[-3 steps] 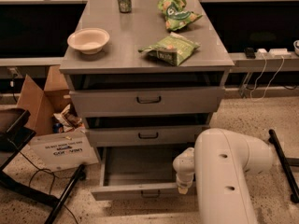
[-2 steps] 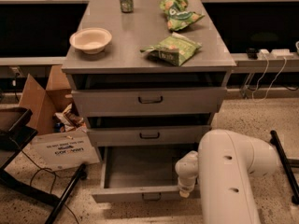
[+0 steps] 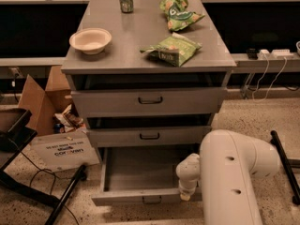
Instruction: Open bottom drawer
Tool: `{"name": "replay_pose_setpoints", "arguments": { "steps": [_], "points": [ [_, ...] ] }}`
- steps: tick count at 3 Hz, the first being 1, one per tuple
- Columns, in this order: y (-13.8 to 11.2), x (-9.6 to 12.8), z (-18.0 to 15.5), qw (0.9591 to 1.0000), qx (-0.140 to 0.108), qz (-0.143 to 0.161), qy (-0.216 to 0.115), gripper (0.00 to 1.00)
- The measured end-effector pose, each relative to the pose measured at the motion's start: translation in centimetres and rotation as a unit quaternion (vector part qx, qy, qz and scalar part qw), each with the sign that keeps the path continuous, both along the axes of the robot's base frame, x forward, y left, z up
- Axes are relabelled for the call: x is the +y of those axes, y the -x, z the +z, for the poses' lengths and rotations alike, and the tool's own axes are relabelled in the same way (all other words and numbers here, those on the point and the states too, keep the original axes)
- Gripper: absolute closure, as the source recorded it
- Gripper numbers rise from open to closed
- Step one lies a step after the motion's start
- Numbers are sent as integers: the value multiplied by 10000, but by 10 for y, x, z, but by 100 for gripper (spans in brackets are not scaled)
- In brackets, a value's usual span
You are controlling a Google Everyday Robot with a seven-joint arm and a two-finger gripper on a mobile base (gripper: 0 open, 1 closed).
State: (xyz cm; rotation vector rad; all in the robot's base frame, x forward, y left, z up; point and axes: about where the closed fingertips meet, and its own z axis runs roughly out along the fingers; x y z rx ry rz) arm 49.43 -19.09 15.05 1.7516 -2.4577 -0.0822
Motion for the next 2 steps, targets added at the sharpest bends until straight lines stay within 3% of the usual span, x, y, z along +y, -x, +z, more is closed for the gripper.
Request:
{"name": "replay_pose_setpoints", "arguments": {
  "steps": [2],
  "points": [
    [16, 1, -1, 9999, 58, -102, -44, 100]
  ]
}}
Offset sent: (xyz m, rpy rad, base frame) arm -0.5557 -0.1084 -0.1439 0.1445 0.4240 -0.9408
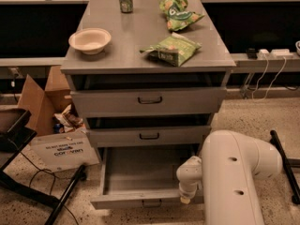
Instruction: Open bottom drawer
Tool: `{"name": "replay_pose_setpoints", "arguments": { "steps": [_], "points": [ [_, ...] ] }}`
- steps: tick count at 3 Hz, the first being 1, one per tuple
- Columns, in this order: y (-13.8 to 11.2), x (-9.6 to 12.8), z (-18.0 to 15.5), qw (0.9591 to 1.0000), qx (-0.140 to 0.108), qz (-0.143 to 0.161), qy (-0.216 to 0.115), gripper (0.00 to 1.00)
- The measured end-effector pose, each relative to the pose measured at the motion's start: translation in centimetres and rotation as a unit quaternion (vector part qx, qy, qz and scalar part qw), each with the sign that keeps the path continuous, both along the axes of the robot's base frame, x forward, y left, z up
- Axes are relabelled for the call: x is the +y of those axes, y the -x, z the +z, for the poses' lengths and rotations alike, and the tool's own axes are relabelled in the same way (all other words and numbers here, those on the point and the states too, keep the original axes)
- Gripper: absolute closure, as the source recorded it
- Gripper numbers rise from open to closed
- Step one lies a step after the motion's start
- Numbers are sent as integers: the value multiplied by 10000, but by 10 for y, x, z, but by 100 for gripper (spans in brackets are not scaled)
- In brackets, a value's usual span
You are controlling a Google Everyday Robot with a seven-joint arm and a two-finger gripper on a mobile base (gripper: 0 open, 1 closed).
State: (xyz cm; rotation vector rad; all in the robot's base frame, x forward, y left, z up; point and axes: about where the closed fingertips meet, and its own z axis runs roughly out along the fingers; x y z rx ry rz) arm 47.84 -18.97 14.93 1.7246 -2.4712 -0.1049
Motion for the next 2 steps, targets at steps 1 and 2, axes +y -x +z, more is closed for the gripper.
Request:
{"name": "replay_pose_setpoints", "arguments": {
  "steps": [1, 2],
  "points": [
    [0, 0, 0, 10000, 0, 0, 0, 84],
    [0, 0, 0, 10000, 0, 0, 0, 61]
  ]
}}
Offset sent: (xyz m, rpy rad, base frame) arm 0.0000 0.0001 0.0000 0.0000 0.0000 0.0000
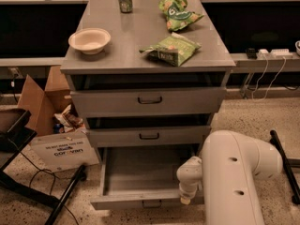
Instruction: Open bottom drawer
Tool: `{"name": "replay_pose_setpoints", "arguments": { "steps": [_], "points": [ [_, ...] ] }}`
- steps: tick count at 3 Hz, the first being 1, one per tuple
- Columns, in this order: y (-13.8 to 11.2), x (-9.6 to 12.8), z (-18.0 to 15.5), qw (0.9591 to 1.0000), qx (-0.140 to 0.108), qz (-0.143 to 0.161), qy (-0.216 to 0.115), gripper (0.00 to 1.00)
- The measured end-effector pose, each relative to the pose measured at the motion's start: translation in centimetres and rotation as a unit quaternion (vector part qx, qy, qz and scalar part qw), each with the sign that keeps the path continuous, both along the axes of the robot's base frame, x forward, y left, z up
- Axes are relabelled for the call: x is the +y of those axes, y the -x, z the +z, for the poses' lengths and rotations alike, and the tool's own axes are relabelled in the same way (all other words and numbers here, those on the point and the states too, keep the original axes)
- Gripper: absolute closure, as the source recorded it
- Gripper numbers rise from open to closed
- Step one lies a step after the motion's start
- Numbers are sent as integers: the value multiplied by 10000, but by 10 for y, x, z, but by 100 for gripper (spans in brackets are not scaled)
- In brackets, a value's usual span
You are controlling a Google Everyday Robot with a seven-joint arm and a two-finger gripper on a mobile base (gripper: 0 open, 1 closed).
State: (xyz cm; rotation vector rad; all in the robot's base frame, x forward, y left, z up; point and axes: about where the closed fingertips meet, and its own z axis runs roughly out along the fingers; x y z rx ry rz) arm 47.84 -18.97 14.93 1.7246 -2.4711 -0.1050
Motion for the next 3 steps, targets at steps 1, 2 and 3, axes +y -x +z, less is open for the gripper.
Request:
{"name": "replay_pose_setpoints", "arguments": {
  "steps": [1, 2, 3],
  "points": [
    [0, 0, 0, 10000, 0, 0, 0, 37],
    [0, 0, 0, 10000, 1, 0, 0, 6],
    [38, -16, 2, 9998, 170, -78, 28, 0]
  ]
}}
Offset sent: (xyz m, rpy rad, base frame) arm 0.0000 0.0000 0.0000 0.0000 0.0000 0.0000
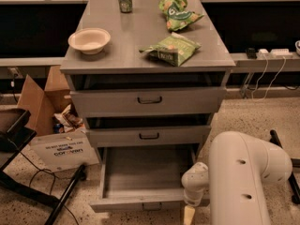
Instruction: Open bottom drawer
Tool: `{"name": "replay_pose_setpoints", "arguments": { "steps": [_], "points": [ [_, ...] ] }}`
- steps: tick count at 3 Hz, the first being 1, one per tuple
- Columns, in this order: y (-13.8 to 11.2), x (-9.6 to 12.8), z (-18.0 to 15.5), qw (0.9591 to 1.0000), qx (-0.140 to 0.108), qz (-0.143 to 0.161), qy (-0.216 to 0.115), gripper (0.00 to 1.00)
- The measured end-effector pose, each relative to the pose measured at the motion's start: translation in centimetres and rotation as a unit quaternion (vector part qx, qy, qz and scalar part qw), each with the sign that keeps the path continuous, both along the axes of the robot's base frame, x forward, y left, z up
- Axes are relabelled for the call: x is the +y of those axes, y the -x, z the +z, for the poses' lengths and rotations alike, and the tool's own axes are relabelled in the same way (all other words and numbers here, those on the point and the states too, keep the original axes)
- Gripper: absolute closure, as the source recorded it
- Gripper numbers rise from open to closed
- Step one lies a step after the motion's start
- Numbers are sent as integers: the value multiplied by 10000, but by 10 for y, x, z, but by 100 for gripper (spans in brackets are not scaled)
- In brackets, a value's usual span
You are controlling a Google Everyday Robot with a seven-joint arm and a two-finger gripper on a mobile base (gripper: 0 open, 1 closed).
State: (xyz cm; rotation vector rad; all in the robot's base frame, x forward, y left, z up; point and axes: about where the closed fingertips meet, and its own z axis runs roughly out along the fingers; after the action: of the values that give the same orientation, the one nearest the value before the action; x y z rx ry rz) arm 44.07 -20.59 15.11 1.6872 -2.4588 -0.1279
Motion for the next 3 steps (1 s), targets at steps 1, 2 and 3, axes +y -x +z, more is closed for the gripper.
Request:
{"name": "replay_pose_setpoints", "arguments": {
  "steps": [1, 2, 3],
  "points": [
    [8, -1, 1, 10000, -1, 22, -18, 0],
    [18, 2, 22, 9997, -190, 156, 17, 18],
    [105, -36, 51, 9987, 140, -234, 433, 49]
  ]
}}
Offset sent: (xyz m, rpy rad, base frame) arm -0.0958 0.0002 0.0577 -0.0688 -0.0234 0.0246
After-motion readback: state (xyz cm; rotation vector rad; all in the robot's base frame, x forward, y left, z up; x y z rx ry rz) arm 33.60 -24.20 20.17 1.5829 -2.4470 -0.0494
